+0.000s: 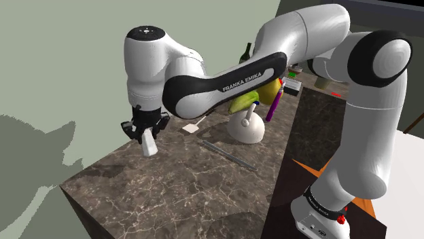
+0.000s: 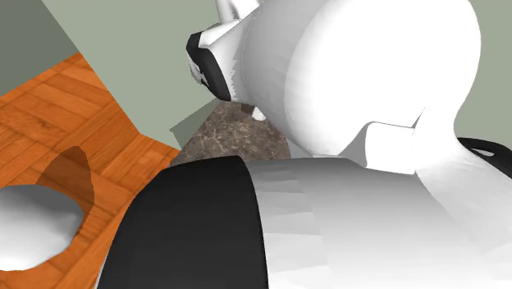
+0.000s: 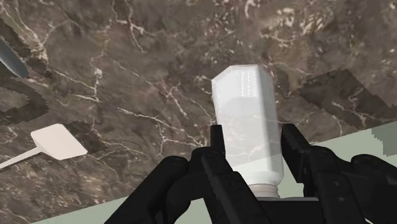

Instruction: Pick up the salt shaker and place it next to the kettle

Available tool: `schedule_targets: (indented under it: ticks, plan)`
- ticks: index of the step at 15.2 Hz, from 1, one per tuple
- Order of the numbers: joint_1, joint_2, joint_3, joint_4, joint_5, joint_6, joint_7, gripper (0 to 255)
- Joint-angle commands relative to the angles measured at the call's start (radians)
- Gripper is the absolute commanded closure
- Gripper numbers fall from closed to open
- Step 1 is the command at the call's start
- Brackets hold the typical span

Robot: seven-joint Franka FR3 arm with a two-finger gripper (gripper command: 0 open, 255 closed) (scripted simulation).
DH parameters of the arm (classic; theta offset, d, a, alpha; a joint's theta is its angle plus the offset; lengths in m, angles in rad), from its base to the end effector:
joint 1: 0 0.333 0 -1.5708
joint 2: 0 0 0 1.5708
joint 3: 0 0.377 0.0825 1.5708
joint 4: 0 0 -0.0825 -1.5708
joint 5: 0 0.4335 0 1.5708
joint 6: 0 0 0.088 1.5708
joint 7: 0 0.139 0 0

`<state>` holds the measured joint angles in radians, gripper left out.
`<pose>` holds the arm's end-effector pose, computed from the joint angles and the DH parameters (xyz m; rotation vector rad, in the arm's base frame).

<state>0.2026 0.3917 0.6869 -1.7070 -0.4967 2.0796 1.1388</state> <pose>0.5200 0.5026 0.4182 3.0889 -0.1071 0.3320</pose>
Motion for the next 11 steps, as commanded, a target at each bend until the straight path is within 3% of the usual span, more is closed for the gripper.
schedule_targets:
  ticks: [1,11]
  plan:
    - [-0.003,-0.009,0.005,0.018,0.011,-0.023,-0.012,255]
    - [-0.004,-0.043,0.022,0.108,0.052,-0.134,-0.055,255]
